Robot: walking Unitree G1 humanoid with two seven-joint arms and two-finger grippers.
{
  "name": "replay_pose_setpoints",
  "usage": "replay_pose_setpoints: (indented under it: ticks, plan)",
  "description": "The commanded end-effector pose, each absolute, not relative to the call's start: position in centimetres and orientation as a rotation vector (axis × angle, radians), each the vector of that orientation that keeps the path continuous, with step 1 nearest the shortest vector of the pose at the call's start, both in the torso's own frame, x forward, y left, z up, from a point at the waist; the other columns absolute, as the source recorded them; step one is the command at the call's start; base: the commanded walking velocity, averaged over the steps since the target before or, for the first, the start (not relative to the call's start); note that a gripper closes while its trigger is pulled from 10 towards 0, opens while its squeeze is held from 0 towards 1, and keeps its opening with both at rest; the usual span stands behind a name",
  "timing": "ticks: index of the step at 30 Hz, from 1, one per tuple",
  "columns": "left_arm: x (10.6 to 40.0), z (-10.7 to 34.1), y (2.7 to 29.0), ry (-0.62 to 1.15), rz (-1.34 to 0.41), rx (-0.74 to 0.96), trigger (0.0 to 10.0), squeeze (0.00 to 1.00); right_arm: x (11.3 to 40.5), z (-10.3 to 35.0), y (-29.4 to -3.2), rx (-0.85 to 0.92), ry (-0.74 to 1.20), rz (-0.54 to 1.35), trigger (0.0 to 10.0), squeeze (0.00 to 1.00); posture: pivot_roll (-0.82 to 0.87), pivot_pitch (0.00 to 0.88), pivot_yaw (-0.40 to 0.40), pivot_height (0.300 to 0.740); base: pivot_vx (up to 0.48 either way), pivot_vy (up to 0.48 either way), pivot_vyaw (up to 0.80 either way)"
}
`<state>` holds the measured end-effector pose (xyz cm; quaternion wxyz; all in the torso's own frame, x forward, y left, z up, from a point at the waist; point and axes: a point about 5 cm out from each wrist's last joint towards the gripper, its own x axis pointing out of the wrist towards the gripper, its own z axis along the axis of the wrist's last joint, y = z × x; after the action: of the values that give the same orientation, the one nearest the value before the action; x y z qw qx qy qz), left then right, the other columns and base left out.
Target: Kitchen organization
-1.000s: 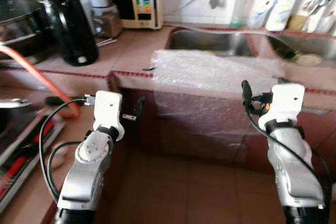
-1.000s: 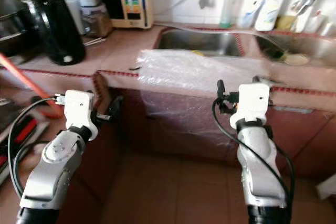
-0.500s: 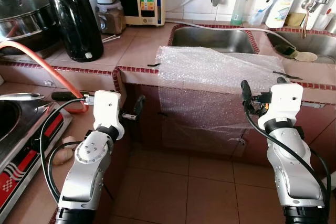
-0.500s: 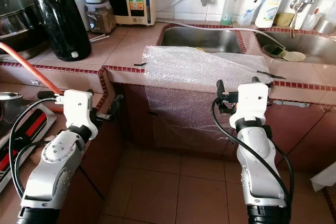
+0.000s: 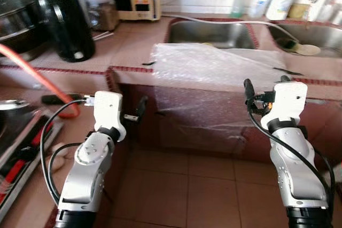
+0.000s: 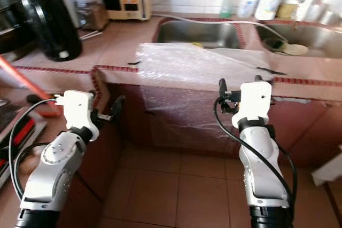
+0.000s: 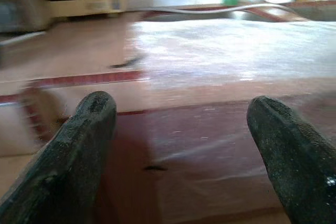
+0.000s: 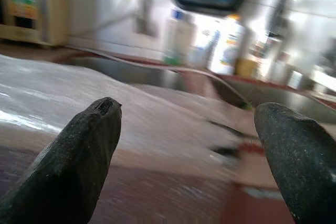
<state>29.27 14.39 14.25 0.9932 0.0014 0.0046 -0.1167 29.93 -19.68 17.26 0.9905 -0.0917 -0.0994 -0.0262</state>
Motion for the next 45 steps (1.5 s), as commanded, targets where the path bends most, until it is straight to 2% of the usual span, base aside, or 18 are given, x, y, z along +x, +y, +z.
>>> replay_pose_setpoints:
  ticks: [1, 5, 45]
  plan:
    - [29.33, 14.25, 13.8, 0.012, -0.262, -0.005, 10.0, 0.0, 29.9, 17.11, -19.97, -0.186, -0.193, -0.06, 10.0, 0.0, -0.01, 0.0, 0.033, 0.74, 0.0, -0.322, -0.52]
    - [29.34, 14.24, 13.75, 0.013, -0.264, -0.008, 10.0, 0.0, 29.88, 17.1, -19.98, -0.185, -0.192, -0.06, 10.0, 0.0, -0.02, 0.0, 0.034, 0.74, 0.0, -0.322, -0.63]
    - [29.46, 13.79, 13.46, 0.03, -0.279, -0.023, 10.0, 0.0, 29.72, 16.86, -20.13, -0.184, -0.188, -0.07, 10.0, 0.0, -0.03, 0.0, 0.039, 0.74, 0.0, -0.276, 0.0]
